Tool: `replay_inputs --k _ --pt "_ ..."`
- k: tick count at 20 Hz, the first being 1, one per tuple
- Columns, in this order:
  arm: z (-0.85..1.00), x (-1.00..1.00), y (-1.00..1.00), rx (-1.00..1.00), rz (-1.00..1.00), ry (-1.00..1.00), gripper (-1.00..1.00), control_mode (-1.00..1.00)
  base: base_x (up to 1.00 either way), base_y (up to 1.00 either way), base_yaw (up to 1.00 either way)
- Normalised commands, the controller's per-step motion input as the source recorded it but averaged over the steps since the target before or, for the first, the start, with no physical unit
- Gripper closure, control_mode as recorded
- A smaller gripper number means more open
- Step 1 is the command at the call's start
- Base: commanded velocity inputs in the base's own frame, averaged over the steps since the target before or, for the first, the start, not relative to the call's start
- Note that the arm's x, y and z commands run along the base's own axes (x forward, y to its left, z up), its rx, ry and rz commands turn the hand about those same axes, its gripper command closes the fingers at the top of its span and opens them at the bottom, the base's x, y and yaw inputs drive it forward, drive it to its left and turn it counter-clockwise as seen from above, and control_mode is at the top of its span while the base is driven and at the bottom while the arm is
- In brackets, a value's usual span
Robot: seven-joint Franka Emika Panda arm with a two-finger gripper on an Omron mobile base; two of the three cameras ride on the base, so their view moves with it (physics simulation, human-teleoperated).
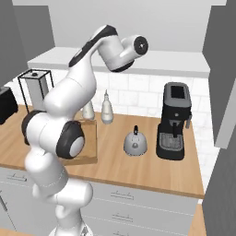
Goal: Pick the kettle from the counter and place it on the tray. Then pick the mug from the cabinet and place it on the tray. Then close the cabinet doors.
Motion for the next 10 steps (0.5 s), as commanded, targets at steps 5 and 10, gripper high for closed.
replay_inputs --k 5,10 --pt "-0.02 -0.73 0.01 0.0 0.0 -0.08 1.0 -1.0 0.0 0.0 0.0" --pt "0.0 -0.76 0.05 0.04 0.0 -0.13 1.0 -1.0 0.0 0.0 0.0"
